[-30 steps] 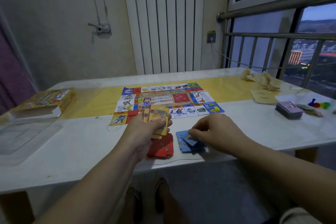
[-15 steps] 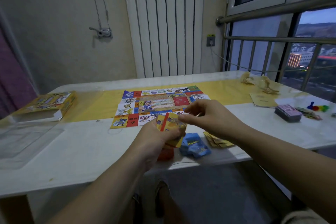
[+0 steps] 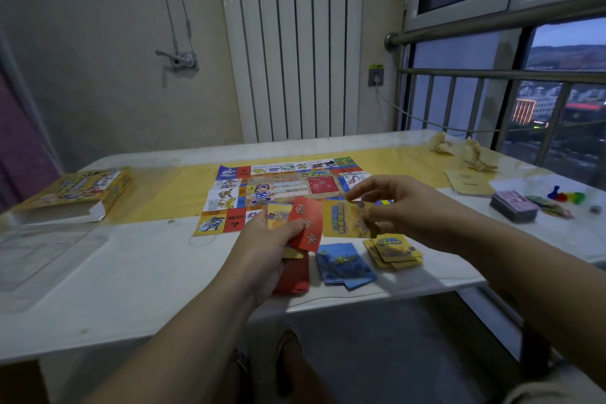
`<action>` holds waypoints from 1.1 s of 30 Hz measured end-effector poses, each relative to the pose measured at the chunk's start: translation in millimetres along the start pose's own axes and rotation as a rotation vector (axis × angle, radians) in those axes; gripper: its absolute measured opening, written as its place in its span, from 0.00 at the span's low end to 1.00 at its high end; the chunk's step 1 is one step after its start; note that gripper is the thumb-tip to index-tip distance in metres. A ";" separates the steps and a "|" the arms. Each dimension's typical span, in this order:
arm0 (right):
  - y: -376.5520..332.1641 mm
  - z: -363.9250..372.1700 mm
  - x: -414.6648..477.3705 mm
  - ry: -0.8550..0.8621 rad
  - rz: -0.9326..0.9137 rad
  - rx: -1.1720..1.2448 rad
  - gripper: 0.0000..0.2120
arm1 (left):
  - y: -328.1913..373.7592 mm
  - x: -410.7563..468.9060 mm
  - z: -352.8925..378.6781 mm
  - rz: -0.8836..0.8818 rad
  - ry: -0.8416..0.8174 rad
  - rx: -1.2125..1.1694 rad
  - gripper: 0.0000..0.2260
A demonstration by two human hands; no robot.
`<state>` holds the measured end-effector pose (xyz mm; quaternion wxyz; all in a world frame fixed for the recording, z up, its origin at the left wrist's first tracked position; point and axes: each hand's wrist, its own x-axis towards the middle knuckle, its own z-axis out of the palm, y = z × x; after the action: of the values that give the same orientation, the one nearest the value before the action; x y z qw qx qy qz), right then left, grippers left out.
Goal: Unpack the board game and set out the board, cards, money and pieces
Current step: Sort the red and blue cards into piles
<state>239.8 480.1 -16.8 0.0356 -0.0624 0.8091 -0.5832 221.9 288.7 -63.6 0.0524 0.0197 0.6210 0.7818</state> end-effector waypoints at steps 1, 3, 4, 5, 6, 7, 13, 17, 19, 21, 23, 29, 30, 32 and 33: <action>1.0 -3.6 -0.4 0.015 0.015 0.038 0.14 | -0.4 0.9 -0.6 0.000 0.022 0.005 0.07; 6.3 -10.7 -0.5 0.034 0.052 0.090 0.16 | -0.3 2.0 -1.0 -0.002 0.033 0.007 0.12; 10.1 -13.9 -0.3 0.037 0.075 0.085 0.17 | -0.2 2.7 -1.7 -0.001 0.030 0.004 0.15; 14.3 -16.5 -0.4 0.039 0.094 0.057 0.19 | 0.1 3.0 -2.1 0.005 0.026 0.003 0.19; 19.0 -18.8 0.2 0.044 0.110 0.019 0.20 | 0.8 2.9 -3.1 0.016 0.026 0.007 0.21; 22.7 -20.1 0.4 0.057 0.125 -0.014 0.21 | 2.0 2.2 -4.3 0.026 0.022 0.021 0.23; 30.4 -21.5 -3.0 0.246 0.093 -0.219 0.08 | 12.2 -3.1 -17.6 0.024 0.003 0.149 0.22; 44.6 -17.7 -1.6 0.288 0.057 -0.559 0.08 | 18.0 -5.7 -27.6 -0.033 0.005 0.257 0.15; 52.2 -16.7 -1.0 0.244 0.111 -0.646 0.09 | 18.3 -5.5 -32.3 -0.061 -0.004 0.380 0.12; 57.4 -17.5 -0.5 0.193 0.151 -0.726 0.09 | 17.6 -5.4 -35.4 -0.066 -0.032 0.518 0.12; 57.8 -18.7 0.2 0.163 0.173 -0.783 0.10 | 16.7 -3.9 -36.6 -0.042 -0.053 0.647 0.13; 50.3 -18.6 1.6 0.156 0.215 -0.989 0.13 | 12.1 -0.2 -32.6 0.078 -0.074 1.096 0.14; 49.4 -18.2 1.5 0.163 0.212 -0.997 0.13 | 11.7 -1.2 -31.9 0.086 -0.055 1.181 0.15; 47.3 -16.6 1.0 0.207 0.180 -0.973 0.14 | 11.2 -4.3 -31.6 0.118 -0.002 1.328 0.17; 45.0 -15.6 0.8 0.243 0.142 -0.945 0.13 | 10.5 -4.4 -32.9 0.143 0.024 1.360 0.19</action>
<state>234.4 508.7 -54.5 -0.0516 0.0522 0.9857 -0.1516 222.5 254.1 -60.7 -0.0303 0.0803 0.9719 0.2193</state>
